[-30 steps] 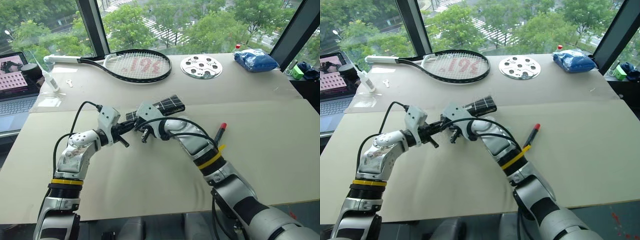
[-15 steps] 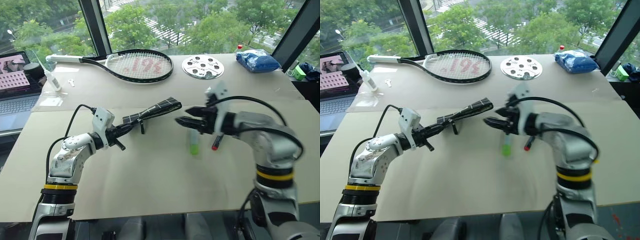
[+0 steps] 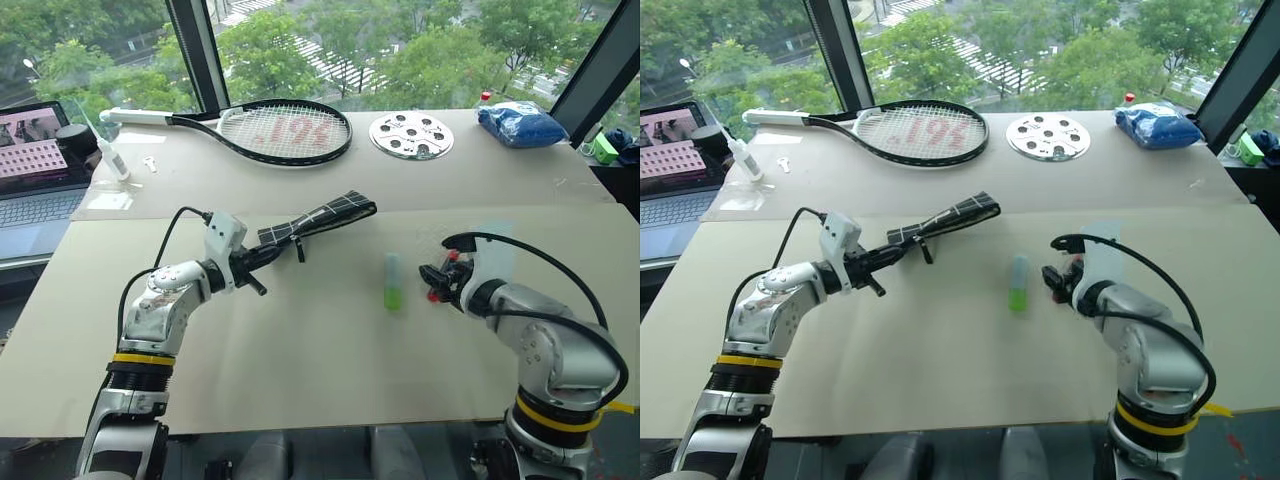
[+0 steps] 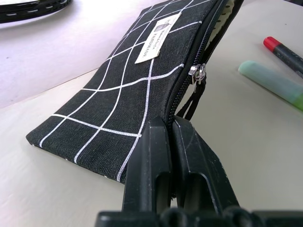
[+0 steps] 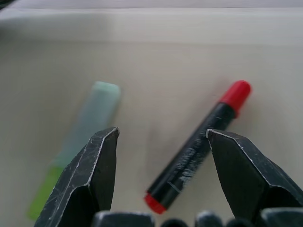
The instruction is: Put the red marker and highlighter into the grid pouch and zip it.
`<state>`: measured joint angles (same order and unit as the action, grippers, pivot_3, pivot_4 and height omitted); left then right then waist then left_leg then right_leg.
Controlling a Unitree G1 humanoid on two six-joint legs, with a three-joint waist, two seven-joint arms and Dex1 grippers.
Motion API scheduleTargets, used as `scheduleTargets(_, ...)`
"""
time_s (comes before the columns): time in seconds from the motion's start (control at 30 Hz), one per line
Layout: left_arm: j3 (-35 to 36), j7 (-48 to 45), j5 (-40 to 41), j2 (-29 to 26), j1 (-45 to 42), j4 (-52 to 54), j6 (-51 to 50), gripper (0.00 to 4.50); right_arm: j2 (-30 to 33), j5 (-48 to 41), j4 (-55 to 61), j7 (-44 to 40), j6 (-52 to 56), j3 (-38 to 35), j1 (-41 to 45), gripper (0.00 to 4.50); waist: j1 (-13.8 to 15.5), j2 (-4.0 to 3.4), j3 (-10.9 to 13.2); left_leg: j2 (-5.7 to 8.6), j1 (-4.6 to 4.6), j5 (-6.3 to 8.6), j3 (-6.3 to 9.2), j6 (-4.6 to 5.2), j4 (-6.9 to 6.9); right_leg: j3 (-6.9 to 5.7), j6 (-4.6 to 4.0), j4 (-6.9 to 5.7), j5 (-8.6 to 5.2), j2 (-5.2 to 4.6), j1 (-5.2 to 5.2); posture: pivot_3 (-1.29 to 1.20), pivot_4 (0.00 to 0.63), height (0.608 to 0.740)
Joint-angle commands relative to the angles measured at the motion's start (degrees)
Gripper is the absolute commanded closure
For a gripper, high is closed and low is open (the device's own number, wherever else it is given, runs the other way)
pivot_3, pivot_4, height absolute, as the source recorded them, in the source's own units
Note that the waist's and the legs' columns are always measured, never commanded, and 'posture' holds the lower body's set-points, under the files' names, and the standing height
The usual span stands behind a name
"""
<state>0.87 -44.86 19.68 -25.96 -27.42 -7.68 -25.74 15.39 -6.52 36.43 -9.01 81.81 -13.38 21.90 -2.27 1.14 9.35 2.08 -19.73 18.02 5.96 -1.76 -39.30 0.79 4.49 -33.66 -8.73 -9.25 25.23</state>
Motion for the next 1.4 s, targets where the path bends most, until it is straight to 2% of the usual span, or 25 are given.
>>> scheduleTargets(0.03, 0.0, -0.5, -0.2, 0.4, -1.3, 0.2, 1.9, 4.5, -1.1, 1.9, 1.0, 3.2, -3.5, 0.4, -0.6, 1.18, -0.1, 0.0, 0.0, -0.01, 0.0, 0.0, 0.0, 0.0, 0.0, 0.0, 0.0, 0.0, 0.0, 0.01, 0.0, 0.0, 0.15, 0.74)
scheduleTargets(0.23, 0.5, -0.2, -0.3, 0.6, -1.1, 0.1, 2.3, 4.5, -3.0, 1.9, -2.8, 4.3, -6.2, 0.9, -1.3, 1.18, -0.1, 0.0, 0.0, 0.0, 0.0, 0.0, 0.0, 0.01, 0.0, 0.0, 0.0, 0.01, 0.0, 0.0, -0.01, 0.0, 0.15, 0.74)
scheduleTargets(0.53, 1.3, 0.7, 0.1, 0.3, 0.1, 2.0, 1.8, 4.5, -4.2, 5.5, -11.3, 8.0, -14.3, 7.5, -1.2, 1.18, -0.2, 0.0, 0.0, -0.01, 0.02, 0.0, 0.0, 0.0, 0.0, 0.0, 0.0, 0.01, 0.0, 0.01, -0.02, 0.0, 0.15, 0.74)
scheduleTargets(0.67, 1.9, 1.0, 0.2, -0.1, 0.3, 2.7, 1.6, 4.5, -4.8, 7.2, -14.5, 10.2, -18.1, 7.9, -2.5, 1.18, -0.2, 0.0, 0.0, 0.0, 0.02, 0.0, 0.0, 0.0, 0.0, 0.0, 0.0, 0.01, 0.0, 0.0, -0.02, 0.0, 0.15, 0.74)
scheduleTargets(0.7, 2.0, 1.0, 0.2, -0.2, 0.3, 2.8, 1.5, 4.5, -4.9, 7.3, -14.8, 10.4, -18.8, 7.7, -2.8, 1.68, -0.2, 0.0, 0.0, -0.01, 0.02, 0.0, 0.0, 0.0, 0.0, 0.0, 0.0, 0.02, 0.0, 0.01, -0.02, 0.0, 0.15, 0.74)
scheduleTargets(0.73, 2.1, 1.0, 0.2, -0.3, 0.3, 2.9, 1.5, 4.5, -5.0, 7.3, -15.1, 10.5, -19.5, 7.5, -3.0, 1.81, -0.2, 0.0, 0.0, -0.01, 0.03, 0.0, 0.0, 0.0, 0.0, 0.0, 0.0, 0.02, 0.0, 0.01, -0.04, 0.0, 0.15, 0.74)
scheduleTargets(0.93, 2.5, 1.0, 0.4, -0.8, 0.3, 3.5, 1.1, 4.5, -4.4, 7.3, -16.3, 11.0, -23.1, 6.9, -3.1, 3.83, -0.2, 0.0, 0.0, 0.0, 0.04, 0.0, 0.01, 0.0, 0.0, 0.0, 0.0, 0.02, 0.0, 0.01, -0.06, 0.0, 0.15, 0.74)
scheduleTargets(0.97, 2.4, 1.0, 0.4, -0.9, 0.2, 3.5, 1.1, 4.5, -3.4, 7.7, -16.5, 10.8, -23.7, 7.4, -2.9, 3.97, -0.2, 0.0, 0.0, 0.0, 0.04, 0.0, 0.01, 0.0, 0.0, 0.0, 0.0, 0.02, 0.0, 0.01, -0.06, 0.0, 0.15, 0.74)
scheduleTargets(1.07, 2.4, 0.9, 0.5, -0.9, 0.0, 3.4, 0.9, 4.5, -1.0, 8.0, -17.2, 9.4, -26.9, 8.0, -1.6, 3.97, -0.1, 0.0, 0.0, 0.0, 0.03, 0.0, 0.01, 0.0, 0.0, 0.0, 0.0, 0.03, 0.0, 0.0, -0.05, 0.0, 0.15, 0.74)
scheduleTargets(1.23, 1.5, -0.4, 0.6, -1.3, -0.3, 2.8, 0.1, 4.5, 12.6, 3.7, -11.5, -10.4, -43.5, 12.5, 1.4, 3.97, -0.4, -0.04, 0.0, -0.01, 0.03, 0.01, 0.0, 0.01, 0.01, 0.0, 0.01, 0.06, 0.0, 0.02, -0.05, 0.0, 0.15, 0.74)
scheduleTargets(1.33, 1.1, -0.6, 0.5, -1.1, -0.5, 2.7, 0.1, 4.5, 22.6, 4.9, -8.7, -21.8, -56.5, 16.8, -0.3, 3.97, -0.3, -0.05, 0.0, -0.01, 0.05, 0.02, 0.01, 0.04, 0.08, -0.02, 0.04, 0.12, -0.03, 0.04, -0.06, 0.0, 0.15, 0.74)
scheduleTargets(1.4, 0.9, -0.7, 0.5, -0.9, -0.8, 2.6, 0.0, 4.5, 27.4, 6.9, -8.9, -26.3, -63.8, 19.0, -1.3, 3.97, -0.3, -0.04, 0.0, -0.03, 0.08, 0.02, 0.0, 0.03, 0.1, -0.04, 0.04, 0.25, -0.03, 0.04, -0.16, 0.0, 0.15, 0.74)
